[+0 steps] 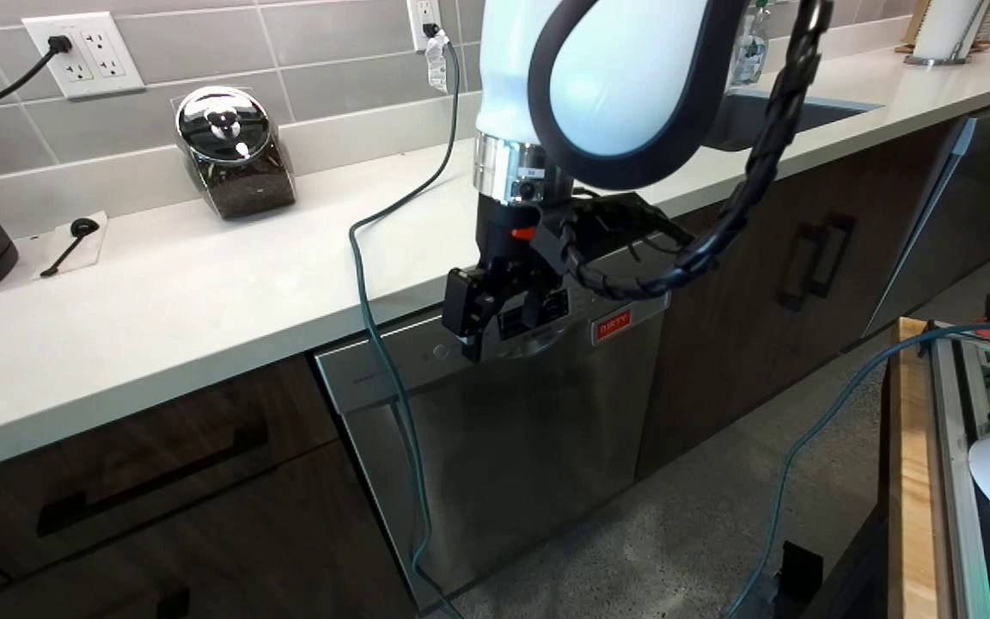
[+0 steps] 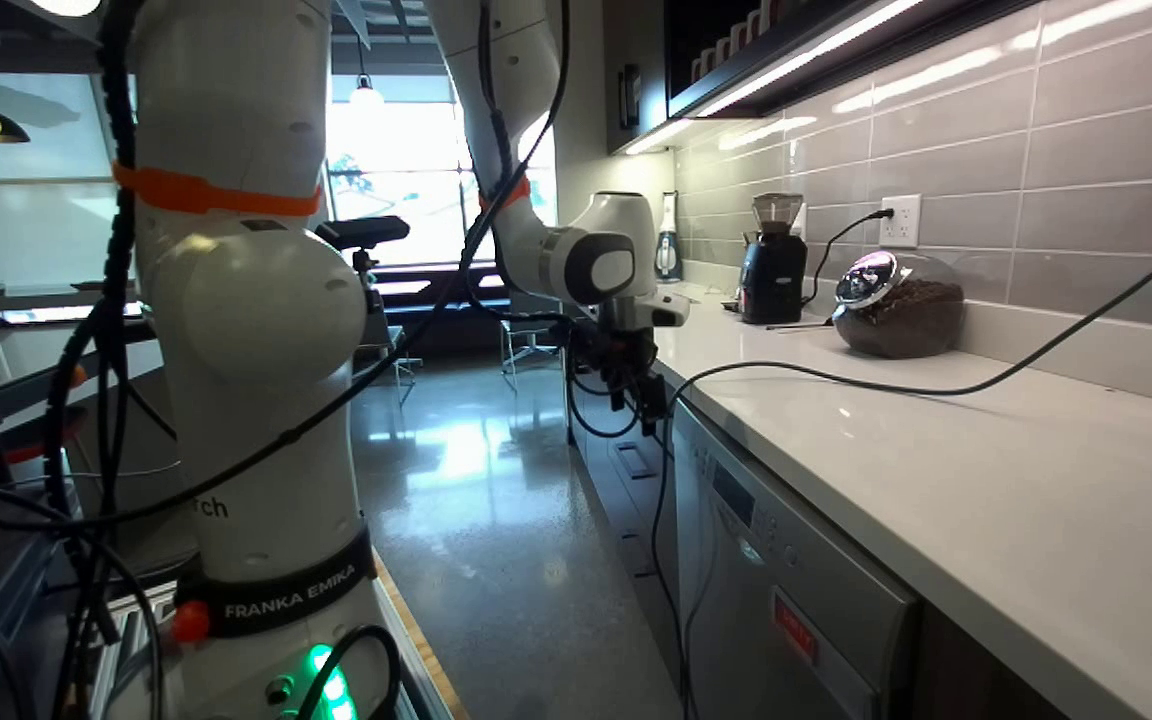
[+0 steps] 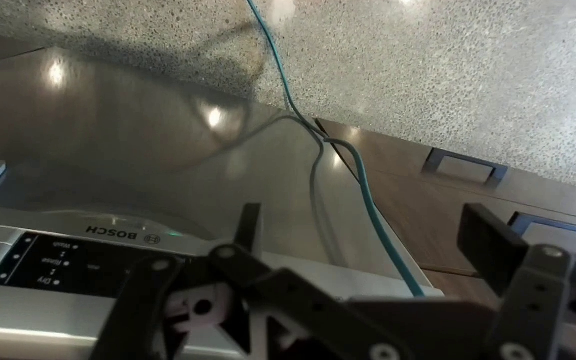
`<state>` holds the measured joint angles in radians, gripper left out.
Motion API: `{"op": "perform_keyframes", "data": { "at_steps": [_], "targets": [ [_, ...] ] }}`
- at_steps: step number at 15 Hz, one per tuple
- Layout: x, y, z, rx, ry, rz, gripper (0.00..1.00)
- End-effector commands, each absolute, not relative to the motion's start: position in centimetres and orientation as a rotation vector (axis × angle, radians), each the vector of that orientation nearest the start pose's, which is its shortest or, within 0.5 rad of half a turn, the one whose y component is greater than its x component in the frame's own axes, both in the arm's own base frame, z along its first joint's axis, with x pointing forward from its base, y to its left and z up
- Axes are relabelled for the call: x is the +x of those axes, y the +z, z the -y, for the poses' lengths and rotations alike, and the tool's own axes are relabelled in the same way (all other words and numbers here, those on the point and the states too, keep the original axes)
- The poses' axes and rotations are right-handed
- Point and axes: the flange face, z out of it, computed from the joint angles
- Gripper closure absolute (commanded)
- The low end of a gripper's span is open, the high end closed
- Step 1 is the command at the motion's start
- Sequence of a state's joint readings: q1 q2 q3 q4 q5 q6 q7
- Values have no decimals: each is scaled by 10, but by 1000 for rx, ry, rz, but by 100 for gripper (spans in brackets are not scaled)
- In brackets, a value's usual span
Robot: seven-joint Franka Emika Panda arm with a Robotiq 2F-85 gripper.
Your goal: Press a button on the dishwasher.
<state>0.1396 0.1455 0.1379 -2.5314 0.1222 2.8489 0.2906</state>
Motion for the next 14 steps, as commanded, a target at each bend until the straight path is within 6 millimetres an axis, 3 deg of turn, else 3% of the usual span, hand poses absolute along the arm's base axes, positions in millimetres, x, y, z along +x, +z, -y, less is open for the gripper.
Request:
{"op": "perform_keyframes", "data": {
  "at_steps": [1, 2, 3, 5, 10, 14],
  "targets": [
    [465, 201, -130, -2997, -283, -203, 0],
    [466, 194, -132, -2987, -293, -221, 0],
    [463, 211, -126, -3000, -274, -205, 0],
    [462, 204, -125, -3001, -267, -209, 0],
    [465, 210, -125, -2996, -288, -210, 0],
    [474, 193, -104, -3013, -393, -323, 0]
  ]
}}
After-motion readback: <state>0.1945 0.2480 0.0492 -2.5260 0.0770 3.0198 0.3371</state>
